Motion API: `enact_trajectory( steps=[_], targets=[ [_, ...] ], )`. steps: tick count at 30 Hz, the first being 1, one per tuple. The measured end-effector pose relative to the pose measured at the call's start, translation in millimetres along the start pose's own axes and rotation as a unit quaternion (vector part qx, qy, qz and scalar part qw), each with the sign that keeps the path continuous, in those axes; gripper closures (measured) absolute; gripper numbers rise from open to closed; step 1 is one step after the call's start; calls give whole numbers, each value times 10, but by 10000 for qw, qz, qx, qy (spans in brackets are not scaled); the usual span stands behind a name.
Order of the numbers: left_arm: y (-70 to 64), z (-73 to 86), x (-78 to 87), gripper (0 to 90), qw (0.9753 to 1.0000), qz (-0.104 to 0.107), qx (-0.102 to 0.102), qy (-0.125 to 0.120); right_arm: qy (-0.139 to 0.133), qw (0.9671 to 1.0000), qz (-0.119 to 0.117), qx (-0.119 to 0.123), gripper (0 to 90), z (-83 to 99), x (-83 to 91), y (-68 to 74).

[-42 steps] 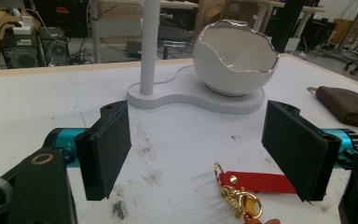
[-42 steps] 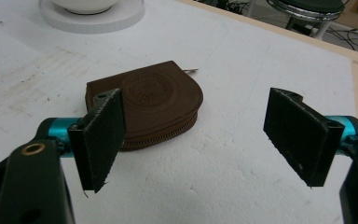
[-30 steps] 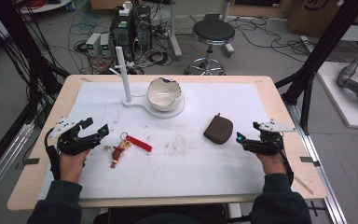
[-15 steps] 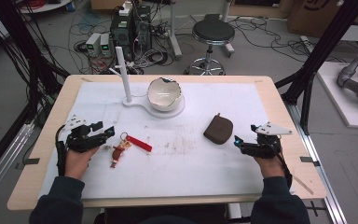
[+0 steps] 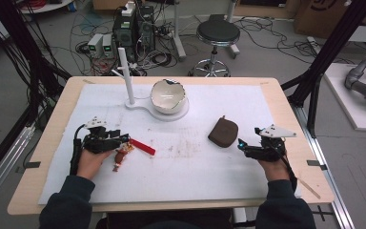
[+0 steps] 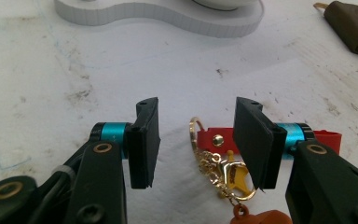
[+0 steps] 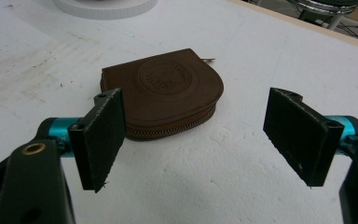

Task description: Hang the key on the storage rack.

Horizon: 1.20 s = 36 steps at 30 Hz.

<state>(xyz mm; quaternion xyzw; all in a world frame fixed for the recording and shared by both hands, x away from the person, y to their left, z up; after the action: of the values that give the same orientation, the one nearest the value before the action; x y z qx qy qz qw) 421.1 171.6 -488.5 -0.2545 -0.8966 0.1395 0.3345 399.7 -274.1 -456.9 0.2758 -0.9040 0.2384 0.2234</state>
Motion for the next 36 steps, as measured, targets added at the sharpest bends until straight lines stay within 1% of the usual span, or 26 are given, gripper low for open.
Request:
enact_trajectory(
  steps=[3, 4, 6, 7, 8, 9, 10, 11, 12, 13, 15, 16, 17, 19, 20, 22, 25, 27, 28, 29, 30, 32, 34, 35, 36],
  targets=[
    [-7, 9, 22, 508, 10000, -40, -46, 38, -2, 10000, 11, 18, 213, -3, 2, -5],
    [2, 12, 38, 508, 10000, -55, -29, 59, -3, 10000, 11, 19, 213, -2, 3, -6],
    [8, 45, 105, 508, 9999, -37, 81, 81, 1, 10000, 8, 6, 213, 2, 8, -8],
    [8, 45, 105, 511, 9999, -37, 81, 81, 7, 10000, 21, 16, 213, 7, 13, -14],
    [8, 112, 181, 519, 9998, 23, 105, 146, 8, 10000, 24, 4, 214, 11, 18, -18],
    [22, 146, 204, 523, 9997, -2, 60, 225, 1, 10000, 32, 1, 214, 14, 21, -26],
    [48, 158, 216, 525, 9996, -18, 73, 260, 2, 10000, 37, -8, 214, 19, 21, -32],
    [48, 158, 216, 530, 9996, -18, 73, 260, 3, 10000, 33, -18, 214, 23, 19, -35],
    [86, 139, 202, 529, 9995, -32, 255, 200, 10, 10000, 33, -30, 214, 26, 16, -35],
    [96, 131, 176, 528, 9993, -28, 299, 207, 15, 10000, 26, -35, 214, 25, 13, -32],
    [89, 121, 130, 526, 9994, -10, 277, 218, 12, 10000, -4, -1, 214, 12, 6, -10],
    [81, 109, 88, 526, 9992, -3, 302, 248, 4, 10000, -1, 20, 214, 7, 3, -6],
    [81, 109, 88, 517, 9992, -3, 302, 248, 5, 10000, -17, 28, 214, 2, -2, 5],
    [52, 61, 14, 526, 9992, 8, 307, 254, 23, 10000, -17, 11, 214, 3, -7, 10],
    [30, 60, -5, 548, 9992, 39, 272, 276, 28, 10000, -25, 25, 215, 8, -12, 10],
    [-4, 85, -26, 632, 9991, 60, 149, 381, 41, 10000, -23, 22, 215, 14, -8, 13],
    [0, 89, -36, 672, 9991, 44, 158, 394, 57, 10000, -4, 1, 215, 32, 5, 3],
    [14, 75, -24, 756, 9993, 4, 148, 345, 55, 10000, 5, -38, 215, 41, 11, -10],
    [14, 75, -24, 789, 9993, 4, 148, 345, 55, 10000, 5, -38, 215, 41, 11, -10],
    [13, 58, -4, 844, 9995, 44, 136, 296, 57, 10000, 5, -34, 215, 42, 9, -10],
    [13, 58, -4, 870, 9995, 44, 136, 296, 57, 10000, 6, -20, 215, 41, 5, -8],
    [7, 46, 5, 873, 9996, 76, 121, 255, 61, 10000, -9, 11, 215, 37, -4, 1],
    [7, 45, 3, 875, 9996, 55, 112, 243, 62, 10000, -24, 5, 215, 33, -6, 10],
    [-9, 33, 13, 877, 9995, 141, 166, 220, 59, 10000, -26, 2, 215, 32, -5, 11],
    [-12, 20, 21, 878, 9996, 154, 184, 169, 63, 10000, -9, 17, 215, 34, -3, 5]
  ],
)
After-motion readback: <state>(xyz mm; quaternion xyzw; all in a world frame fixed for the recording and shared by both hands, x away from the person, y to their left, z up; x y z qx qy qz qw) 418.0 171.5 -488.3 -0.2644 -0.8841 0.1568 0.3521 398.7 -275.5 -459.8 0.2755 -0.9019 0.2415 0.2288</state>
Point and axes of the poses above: each handheld gripper's, and its own axes: x roughly backward along the jaws, z roughly out of its underside, y roughly to its left, the point moved 10 cm from there along -x, roughly forward along the jaws, and after that the axes turned 15 degrees about x, right-handed, at the moved point
